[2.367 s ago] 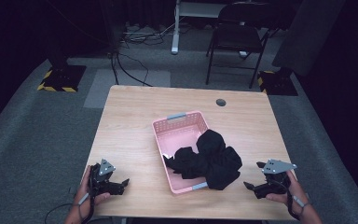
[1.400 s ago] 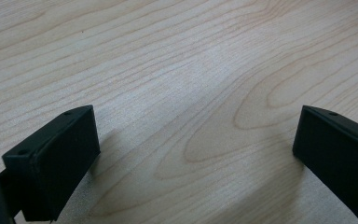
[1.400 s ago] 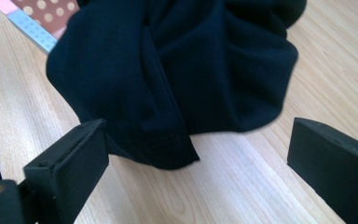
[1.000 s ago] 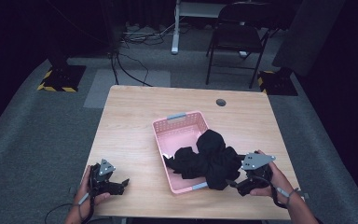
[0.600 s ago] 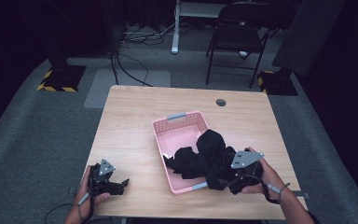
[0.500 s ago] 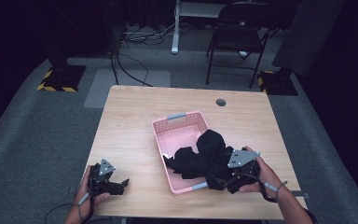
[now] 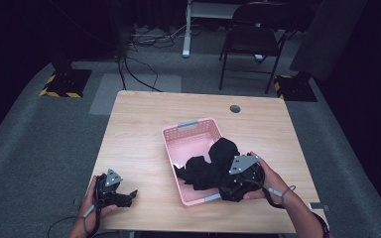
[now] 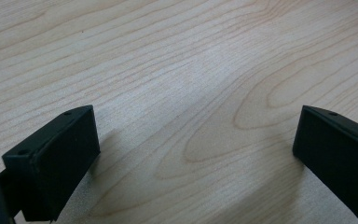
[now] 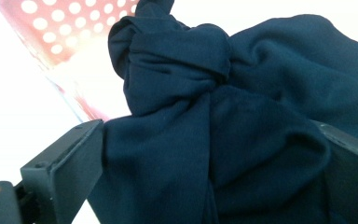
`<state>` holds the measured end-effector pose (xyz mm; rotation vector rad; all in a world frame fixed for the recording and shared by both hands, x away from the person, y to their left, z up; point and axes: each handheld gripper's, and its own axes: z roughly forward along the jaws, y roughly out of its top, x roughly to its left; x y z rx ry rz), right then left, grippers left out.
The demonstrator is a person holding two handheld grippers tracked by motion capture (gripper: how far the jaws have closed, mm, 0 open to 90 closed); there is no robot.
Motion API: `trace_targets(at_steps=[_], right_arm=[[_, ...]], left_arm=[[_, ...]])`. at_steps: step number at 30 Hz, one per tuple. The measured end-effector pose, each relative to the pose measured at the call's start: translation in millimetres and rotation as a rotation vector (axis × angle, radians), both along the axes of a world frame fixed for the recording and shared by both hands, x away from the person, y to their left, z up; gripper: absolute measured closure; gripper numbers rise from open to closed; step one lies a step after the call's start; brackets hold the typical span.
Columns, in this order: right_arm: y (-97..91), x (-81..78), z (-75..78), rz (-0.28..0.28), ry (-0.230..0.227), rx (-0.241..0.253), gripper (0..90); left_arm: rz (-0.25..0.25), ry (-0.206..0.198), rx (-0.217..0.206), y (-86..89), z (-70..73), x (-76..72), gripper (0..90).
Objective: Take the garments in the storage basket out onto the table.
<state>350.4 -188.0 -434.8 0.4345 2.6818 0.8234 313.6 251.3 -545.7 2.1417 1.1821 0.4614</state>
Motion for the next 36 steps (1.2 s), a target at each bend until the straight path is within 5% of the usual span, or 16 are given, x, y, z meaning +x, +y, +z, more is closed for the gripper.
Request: trace_targets(at_steps=[15,26,36], right_arm=[[29.0,19.7,-11.6,0.007,0.030,-0.109,2.0],[52.4,30.8,-24.8,-0.004,0.048,-0.261,4.7],[66.2,50.3,-40.0,0.008,0.158,-0.340,6.0]], left_arm=[[0.000,-0.001,-0.002,-0.2,-0.2,0.4,0.0],[0.001,-0.002,-0.003,-0.3,-0.2,0.4,0.0],[0.000,-0.001,-0.001,-0.2,-0.2,0.4,0.0]])
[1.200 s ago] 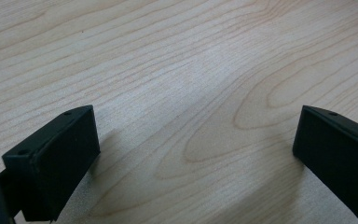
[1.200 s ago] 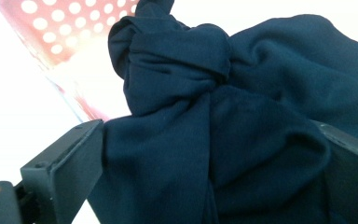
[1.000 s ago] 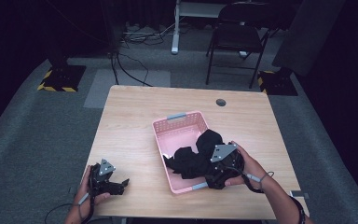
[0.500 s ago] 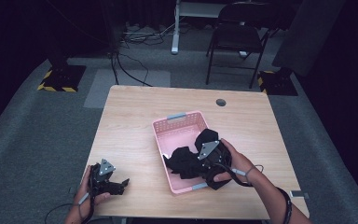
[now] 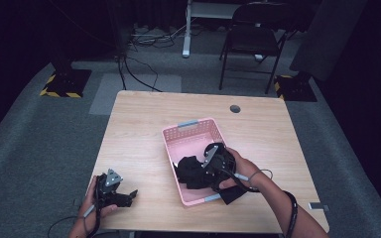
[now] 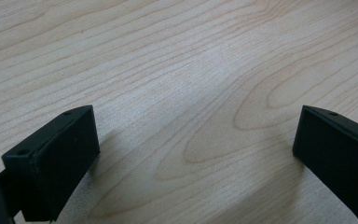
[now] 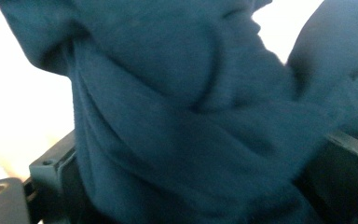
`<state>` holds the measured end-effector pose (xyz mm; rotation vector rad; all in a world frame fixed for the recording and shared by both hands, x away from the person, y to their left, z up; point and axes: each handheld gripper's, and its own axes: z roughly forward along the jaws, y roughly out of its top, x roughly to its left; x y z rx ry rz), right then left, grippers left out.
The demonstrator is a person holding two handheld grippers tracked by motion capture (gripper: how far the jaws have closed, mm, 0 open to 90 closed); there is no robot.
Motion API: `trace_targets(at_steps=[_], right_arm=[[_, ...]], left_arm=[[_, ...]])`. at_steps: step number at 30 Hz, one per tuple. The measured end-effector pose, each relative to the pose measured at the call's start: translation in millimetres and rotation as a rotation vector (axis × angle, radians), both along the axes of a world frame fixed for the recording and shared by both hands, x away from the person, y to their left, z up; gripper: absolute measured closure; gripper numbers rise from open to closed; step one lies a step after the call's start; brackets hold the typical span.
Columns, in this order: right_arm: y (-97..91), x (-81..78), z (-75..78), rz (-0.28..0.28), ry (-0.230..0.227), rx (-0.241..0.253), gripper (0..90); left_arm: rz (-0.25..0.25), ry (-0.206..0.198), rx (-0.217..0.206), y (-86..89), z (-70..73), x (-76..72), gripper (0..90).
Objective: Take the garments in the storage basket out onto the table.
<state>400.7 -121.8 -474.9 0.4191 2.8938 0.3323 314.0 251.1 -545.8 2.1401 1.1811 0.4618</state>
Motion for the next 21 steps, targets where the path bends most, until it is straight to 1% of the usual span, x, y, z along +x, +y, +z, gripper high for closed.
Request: trace_targets(at_steps=[1,3,4,5,7,8,9,10,11,12,15,18,20,21], right_arm=[[1.3,3.6,-5.3,-0.003,0.028,-0.006,6.2],[2.2,5.2,-7.5,-0.002,0.034,-0.003,6.5],[3.7,7.7,-10.7,-0.004,0.054,0.002,7.7],[4.8,8.3,-12.1,-0.006,0.064,-0.004,8.5],[6.4,8.8,-13.3,0.000,0.069,-0.020,11.2],[6.4,8.8,-13.3,0.000,0.069,-0.020,11.2],[8.2,9.2,-14.5,0.005,0.077,-0.039,14.1],[8.6,9.1,-14.6,0.013,0.079,-0.042,16.2],[8.6,9.1,-14.6,0.013,0.079,-0.042,16.2],[8.9,9.0,-14.6,0.017,0.076,-0.037,20.5],[8.3,7.4,-13.7,0.017,0.073,-0.028,26.6],[5.9,6.3,-12.7,0.014,0.063,-0.002,34.5],[4.1,4.6,-11.7,0.014,0.058,0.011,38.0],[3.2,3.9,-11.3,0.017,0.047,0.019,39.1]], left_arm=[[0.001,0.000,-0.001,-0.1,0.0,0.0,0.0],[0.000,0.000,0.000,0.0,0.0,0.0,0.0],[0.001,0.000,-0.001,-0.1,-0.1,0.0,0.0],[0.000,-0.001,-0.002,-0.1,-0.1,0.1,0.0],[0.000,-0.001,-0.002,-0.2,-0.1,0.2,0.0],[0.000,-0.001,-0.002,-0.2,-0.1,0.2,0.0],[0.001,-0.001,-0.003,-0.3,-0.1,0.2,0.0],[0.001,-0.002,-0.003,-0.3,-0.2,0.2,0.0],[0.001,-0.002,-0.003,-0.3,-0.2,0.2,0.0],[0.001,-0.002,-0.003,-0.3,-0.2,0.2,0.0],[0.001,-0.001,-0.002,-0.3,-0.2,0.2,0.0],[0.001,-0.002,-0.003,-0.3,-0.2,0.2,0.0],[0.000,-0.001,-0.002,-0.2,-0.1,0.3,0.0],[0.001,-0.002,-0.003,-0.3,-0.2,0.2,0.0]])
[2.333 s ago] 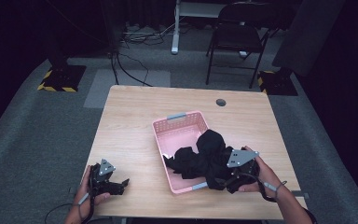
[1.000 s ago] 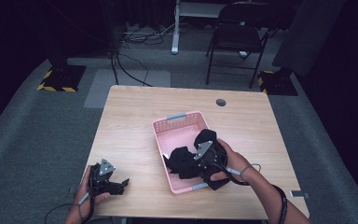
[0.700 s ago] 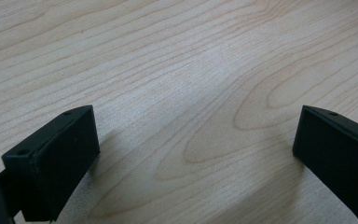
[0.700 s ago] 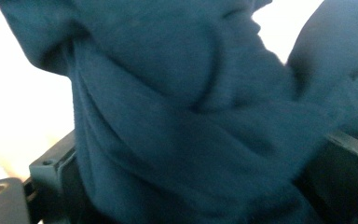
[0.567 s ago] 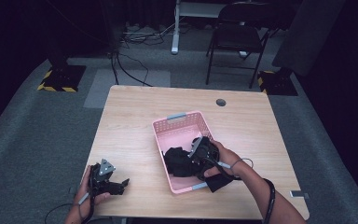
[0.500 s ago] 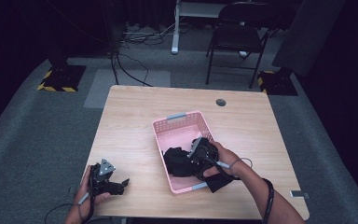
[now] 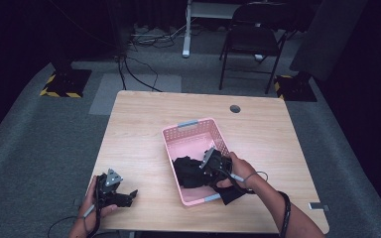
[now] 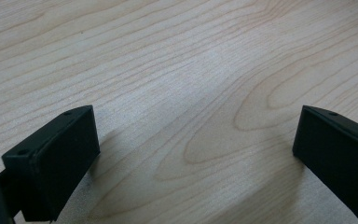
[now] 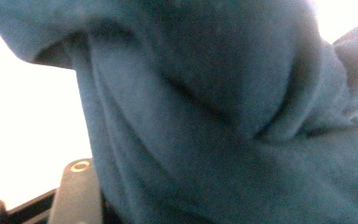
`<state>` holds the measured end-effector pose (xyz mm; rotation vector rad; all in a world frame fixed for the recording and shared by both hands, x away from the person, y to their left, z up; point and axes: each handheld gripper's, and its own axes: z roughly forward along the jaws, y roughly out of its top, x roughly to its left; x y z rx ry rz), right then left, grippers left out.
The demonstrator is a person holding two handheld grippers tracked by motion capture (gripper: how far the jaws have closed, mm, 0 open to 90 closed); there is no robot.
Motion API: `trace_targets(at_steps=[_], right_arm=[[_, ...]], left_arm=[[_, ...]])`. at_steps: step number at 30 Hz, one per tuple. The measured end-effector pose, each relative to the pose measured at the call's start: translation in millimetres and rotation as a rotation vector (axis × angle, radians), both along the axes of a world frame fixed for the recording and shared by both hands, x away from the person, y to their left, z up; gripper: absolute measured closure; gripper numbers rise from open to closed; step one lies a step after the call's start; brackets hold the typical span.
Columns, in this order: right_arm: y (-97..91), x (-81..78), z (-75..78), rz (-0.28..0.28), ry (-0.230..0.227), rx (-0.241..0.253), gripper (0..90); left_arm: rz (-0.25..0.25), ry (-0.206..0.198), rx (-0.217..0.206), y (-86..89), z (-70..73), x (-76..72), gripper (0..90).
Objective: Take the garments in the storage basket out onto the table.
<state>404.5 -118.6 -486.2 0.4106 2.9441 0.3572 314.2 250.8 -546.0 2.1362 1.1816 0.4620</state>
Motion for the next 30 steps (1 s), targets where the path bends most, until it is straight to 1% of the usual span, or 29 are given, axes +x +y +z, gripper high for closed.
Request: trace_targets(at_steps=[1,2,5,6,7,8,11,12,13,14,15,16,17,18,19,20,23,24,25,28,29,30], right_arm=[[0.0,0.0,0.0,0.000,0.000,0.000,39.1],[-1.4,-2.1,0.5,0.001,-0.013,0.011,40.1],[-1.8,-5.7,1.8,0.001,-0.038,0.014,41.2],[-1.8,-5.7,1.8,0.001,-0.038,0.014,41.2],[-1.6,-8.0,2.8,0.007,-0.052,0.008,42.0],[-1.7,-8.7,3.4,0.003,-0.068,0.016,42.2],[-2.5,-9.4,4.7,0.007,-0.066,0.018,42.5],[-3.4,-10.0,7.5,-0.004,-0.087,0.039,42.6],[-3.9,-9.9,9.5,-0.002,-0.084,0.047,42.7],[-4.5,-10.2,11.8,-0.010,-0.099,0.062,42.8],[-5.5,-10.2,14.4,-0.013,-0.105,0.069,42.8],[-6.7,-10.2,17.5,-0.011,-0.100,0.078,42.8],[-8.3,-10.7,20.8,-0.017,-0.112,0.096,42.8],[-8.3,-10.7,20.8,-0.017,-0.112,0.096,42.8],[-12.2,-11.0,27.7,-0.023,-0.115,0.118,42.7],[-14.1,-11.5,30.9,-0.024,-0.126,0.132,42.7],[-18.8,-13.6,40.9,-0.032,-0.149,0.155,42.7],[-20.6,-13.9,44.2,-0.031,-0.146,0.162,42.7],[-20.6,-13.9,44.2,-0.031,-0.146,0.162,42.7],[-27.6,-17.1,54.8,-0.031,-0.169,0.182,42.7],[-27.6,-17.1,54.8,-0.031,-0.169,0.182,42.7],[-31.7,-18.0,58.3,-0.034,-0.168,0.193,42.6]], left_arm=[[0.000,0.000,0.000,0.0,0.0,0.0,0.0],[0.000,0.000,0.000,0.0,0.0,0.0,0.0],[-0.001,0.000,0.000,0.0,0.0,0.0,0.0],[-0.001,0.000,0.000,0.0,0.0,0.0,0.0],[-0.001,0.000,0.001,0.0,0.0,0.0,0.0],[0.000,0.000,0.000,0.0,0.0,0.0,0.0],[0.000,0.000,0.000,0.0,0.0,0.1,0.0],[0.000,0.000,0.000,0.0,0.0,0.0,0.0],[0.000,0.000,0.000,0.0,0.0,0.0,0.0],[0.000,0.000,0.000,0.0,0.0,0.0,0.0],[0.000,0.000,0.000,0.0,0.0,0.0,0.0],[0.000,0.000,0.000,0.0,0.0,0.0,0.0],[0.000,0.000,0.000,0.0,0.0,0.0,0.0],[-0.001,0.000,0.000,0.0,0.0,0.0,0.0],[0.000,0.000,0.000,0.0,0.0,0.0,0.0],[0.000,0.000,0.000,0.0,0.0,0.0,0.0],[0.000,0.000,0.000,0.0,0.0,0.0,0.0],[0.000,0.000,0.000,0.0,0.0,0.0,0.0],[0.000,0.000,0.000,0.0,0.0,0.0,0.0],[-0.001,0.000,0.001,0.0,0.0,0.1,0.0],[-0.001,0.000,0.001,0.0,0.0,0.1,0.0],[0.000,0.000,0.000,0.0,0.0,0.0,0.0]])
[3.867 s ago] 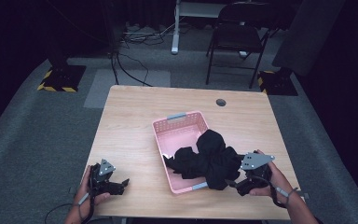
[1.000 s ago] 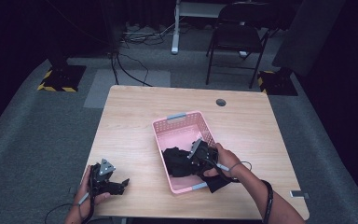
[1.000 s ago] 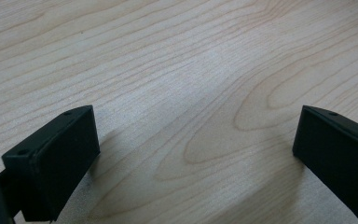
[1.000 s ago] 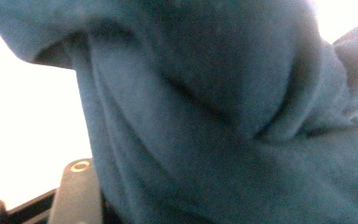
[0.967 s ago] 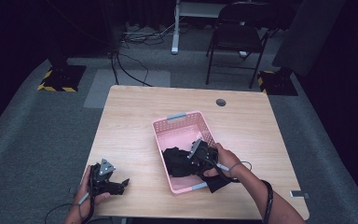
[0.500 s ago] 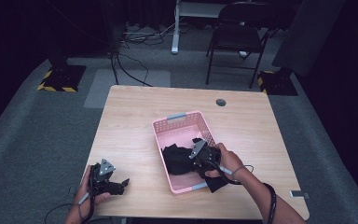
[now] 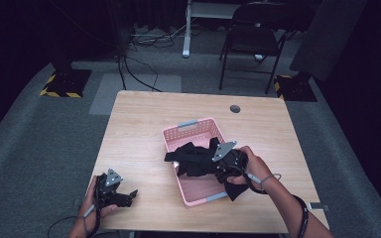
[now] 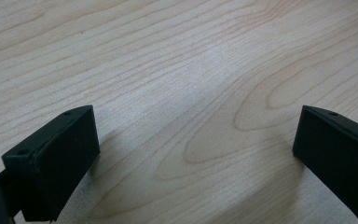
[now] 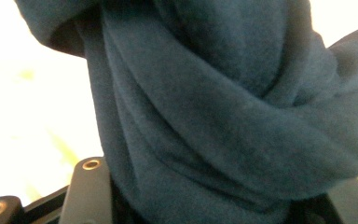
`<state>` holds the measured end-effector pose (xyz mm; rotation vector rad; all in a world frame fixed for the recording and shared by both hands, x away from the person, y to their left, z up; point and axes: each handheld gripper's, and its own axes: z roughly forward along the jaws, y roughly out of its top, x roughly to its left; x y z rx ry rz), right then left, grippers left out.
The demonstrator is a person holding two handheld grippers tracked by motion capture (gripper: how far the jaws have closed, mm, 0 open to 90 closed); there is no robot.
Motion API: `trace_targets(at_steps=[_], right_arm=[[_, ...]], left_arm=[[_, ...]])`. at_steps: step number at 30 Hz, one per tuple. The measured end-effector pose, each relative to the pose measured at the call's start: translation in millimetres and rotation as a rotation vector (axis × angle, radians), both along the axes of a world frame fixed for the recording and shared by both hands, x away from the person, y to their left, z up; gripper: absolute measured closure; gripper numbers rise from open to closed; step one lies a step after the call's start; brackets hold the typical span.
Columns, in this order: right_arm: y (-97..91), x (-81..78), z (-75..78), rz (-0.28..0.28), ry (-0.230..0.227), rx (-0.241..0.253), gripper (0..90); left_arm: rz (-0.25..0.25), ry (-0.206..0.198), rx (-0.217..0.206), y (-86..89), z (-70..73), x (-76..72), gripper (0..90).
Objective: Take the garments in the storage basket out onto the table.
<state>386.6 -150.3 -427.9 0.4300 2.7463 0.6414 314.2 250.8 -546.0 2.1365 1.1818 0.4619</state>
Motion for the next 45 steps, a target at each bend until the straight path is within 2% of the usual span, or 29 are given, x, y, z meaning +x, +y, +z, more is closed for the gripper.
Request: trace_targets(at_steps=[11,26,45], right_arm=[[-21.0,-4.0,14.5,-0.023,-0.033,0.016,42.5],[-48.0,-9.1,26.5,-0.044,-0.036,0.033,42.2],[-95.4,-11.9,41.6,-0.124,-0.060,0.047,41.7]], left_arm=[[0.000,0.000,0.000,0.0,0.0,0.0,0.0],[0.000,0.000,0.000,0.0,0.0,0.0,0.0],[0.000,0.000,0.000,0.0,0.0,0.0,0.0]])
